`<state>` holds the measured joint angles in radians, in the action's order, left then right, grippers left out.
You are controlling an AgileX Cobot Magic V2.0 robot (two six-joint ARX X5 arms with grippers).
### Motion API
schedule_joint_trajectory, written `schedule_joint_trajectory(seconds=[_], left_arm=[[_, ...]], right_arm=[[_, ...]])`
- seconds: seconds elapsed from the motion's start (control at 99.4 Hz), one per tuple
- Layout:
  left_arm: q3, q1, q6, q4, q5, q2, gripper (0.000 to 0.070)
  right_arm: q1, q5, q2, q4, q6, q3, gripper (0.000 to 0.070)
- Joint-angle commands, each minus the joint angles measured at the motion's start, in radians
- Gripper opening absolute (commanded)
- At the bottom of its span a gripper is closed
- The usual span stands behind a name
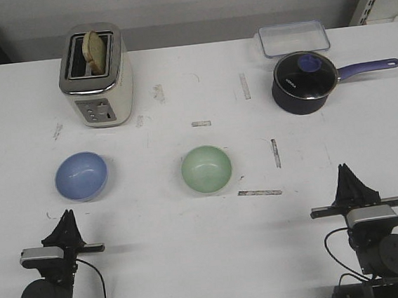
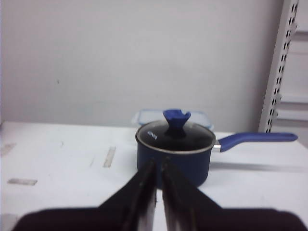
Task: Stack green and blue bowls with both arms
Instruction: 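Reach the left gripper forward and grasp the rim of the light blue bowl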
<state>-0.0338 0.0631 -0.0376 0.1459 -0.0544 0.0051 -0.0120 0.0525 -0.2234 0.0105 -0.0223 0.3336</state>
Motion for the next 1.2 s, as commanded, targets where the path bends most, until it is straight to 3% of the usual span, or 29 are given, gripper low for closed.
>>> schedule_joint_trajectory(seconds=[0.0,0.322,0.513,0.724,1.187], left_arm=[[0.021,0.0,0.003,0.013,-0.002,-0.002,0.0001],[0.021,0.0,0.003,0.019,-0.002,-0.002,0.0001],[0.01,0.0,0.005,0.097,-0.01,-0.002,0.0001],[-0.1,0.0,-0.009,0.029,-0.036,0.05,0.0001],[-0.529,0.001,-0.023,-0.026,-0.053,0.597,0.0001]], right_arm=[[0.002,0.0,0.01,-0.011,-0.001,0.005,0.0013],[0.002,0.0,0.015,-0.011,-0.001,0.005,0.0012],[0.002,0.0,0.015,-0.011,-0.001,0.005,0.0013],[0.002,0.0,0.015,-0.011,-0.001,0.005,0.0013],[0.002,0.0,0.015,-0.011,-0.001,0.005,0.0013]])
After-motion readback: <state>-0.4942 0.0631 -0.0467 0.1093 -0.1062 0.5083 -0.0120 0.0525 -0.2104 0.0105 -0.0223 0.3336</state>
